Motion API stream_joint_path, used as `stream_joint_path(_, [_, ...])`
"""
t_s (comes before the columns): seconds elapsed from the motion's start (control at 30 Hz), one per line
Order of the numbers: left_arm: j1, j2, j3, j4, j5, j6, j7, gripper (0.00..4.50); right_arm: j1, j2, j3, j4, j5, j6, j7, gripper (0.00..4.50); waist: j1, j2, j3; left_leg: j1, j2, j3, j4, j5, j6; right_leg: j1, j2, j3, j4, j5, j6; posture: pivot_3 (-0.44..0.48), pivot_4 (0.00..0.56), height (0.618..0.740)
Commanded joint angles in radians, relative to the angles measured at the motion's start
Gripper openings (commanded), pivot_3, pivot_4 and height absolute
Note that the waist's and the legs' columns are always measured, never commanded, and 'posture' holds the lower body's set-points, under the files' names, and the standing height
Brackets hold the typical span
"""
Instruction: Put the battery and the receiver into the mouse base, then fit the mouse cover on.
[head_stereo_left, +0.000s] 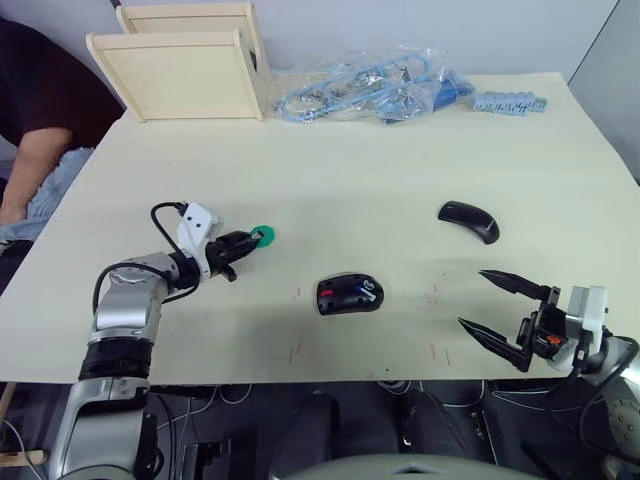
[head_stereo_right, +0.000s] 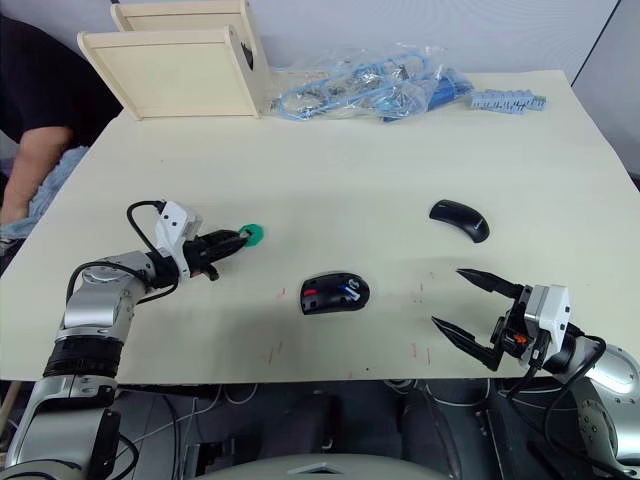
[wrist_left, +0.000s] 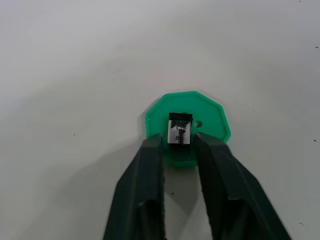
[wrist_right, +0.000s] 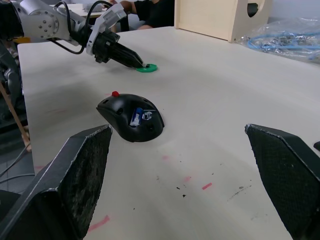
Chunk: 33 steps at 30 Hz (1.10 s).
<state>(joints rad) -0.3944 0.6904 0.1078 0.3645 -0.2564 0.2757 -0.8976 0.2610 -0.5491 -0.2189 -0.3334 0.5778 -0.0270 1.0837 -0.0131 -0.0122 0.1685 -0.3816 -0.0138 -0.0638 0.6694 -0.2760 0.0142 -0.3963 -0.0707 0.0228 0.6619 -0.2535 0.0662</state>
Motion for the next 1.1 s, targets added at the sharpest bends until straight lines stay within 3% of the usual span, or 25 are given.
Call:
stream_joint_path(0.03, [-0.021,0.003,0.001,-0.002,0.009,-0.022,-0.005,1.29,0.002,0.001,-0.01,-0.004,0.008,-0.022,0.002,4.5,0.0,0.0,0.0,0.0,0.0,0.0,0.0,0.0,0.0,0.0,0.0,0.0,0.0,0.0,0.0,0.0,0.15,0.74])
stream_joint_path(1.1, [-0.035,0.02,-0.018,0.049,0.053,-0.072,-0.03,1.29,-0.001,0.004,0.002,0.013,0.001,-0.037,0.002,4.5,0.0,0.0,0.0,0.0,0.0,0.0,0.0,0.0,0.0,0.0,0.0,0.0,0.0,0.0,0.0,0.0,0.15,0.74])
